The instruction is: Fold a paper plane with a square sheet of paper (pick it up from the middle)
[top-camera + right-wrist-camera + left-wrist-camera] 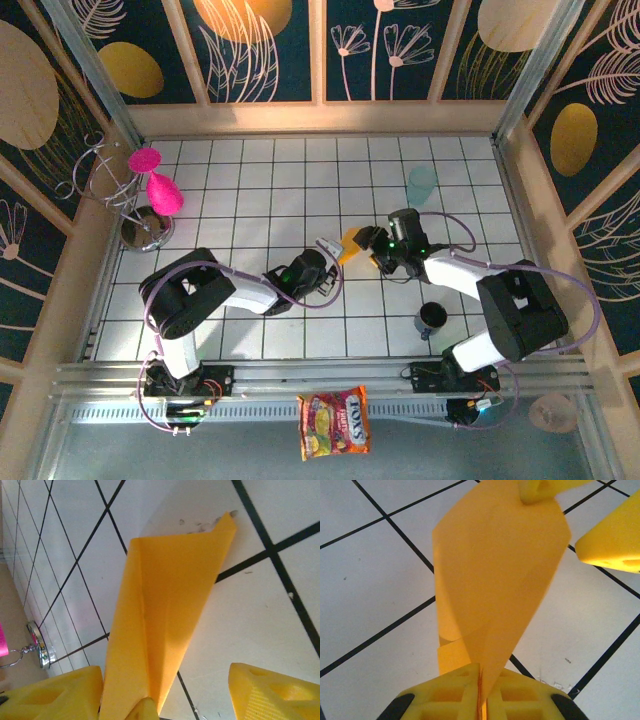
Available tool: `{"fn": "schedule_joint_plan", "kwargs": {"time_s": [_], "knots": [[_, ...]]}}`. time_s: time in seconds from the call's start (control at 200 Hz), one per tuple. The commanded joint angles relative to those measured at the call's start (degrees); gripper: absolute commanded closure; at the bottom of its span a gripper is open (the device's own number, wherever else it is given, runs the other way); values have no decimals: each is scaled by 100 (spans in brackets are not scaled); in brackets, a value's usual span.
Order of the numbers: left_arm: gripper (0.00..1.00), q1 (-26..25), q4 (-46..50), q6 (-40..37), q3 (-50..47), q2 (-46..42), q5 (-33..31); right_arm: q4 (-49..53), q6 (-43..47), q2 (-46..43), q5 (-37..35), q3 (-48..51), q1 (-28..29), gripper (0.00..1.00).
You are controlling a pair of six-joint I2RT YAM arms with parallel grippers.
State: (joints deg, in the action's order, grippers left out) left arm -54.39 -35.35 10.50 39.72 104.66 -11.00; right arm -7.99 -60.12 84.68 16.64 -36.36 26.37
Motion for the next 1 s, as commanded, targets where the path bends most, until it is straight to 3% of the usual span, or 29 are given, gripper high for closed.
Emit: {"fn": "schedule_joint_plan", "kwargs": {"time_s": [0.0, 0.14, 0.546, 0.826, 0.996], "knots": [[88, 3, 29, -119, -61, -100, -62, -154, -90, 220, 113, -181, 60, 34], [88, -1, 10, -102, -81, -78, -35, -180, -68, 242, 137, -222, 72, 35], [88, 1, 37, -136, -36, 13, 166, 352, 531, 657, 282, -750, 72, 53], [88, 0, 26, -119, -26, 115, 294, 864, 963, 858, 166, -1008, 57, 77], [87, -1, 55, -127, -18, 180, 385, 1123, 1173, 952, 61, -1156, 35, 87]]}}
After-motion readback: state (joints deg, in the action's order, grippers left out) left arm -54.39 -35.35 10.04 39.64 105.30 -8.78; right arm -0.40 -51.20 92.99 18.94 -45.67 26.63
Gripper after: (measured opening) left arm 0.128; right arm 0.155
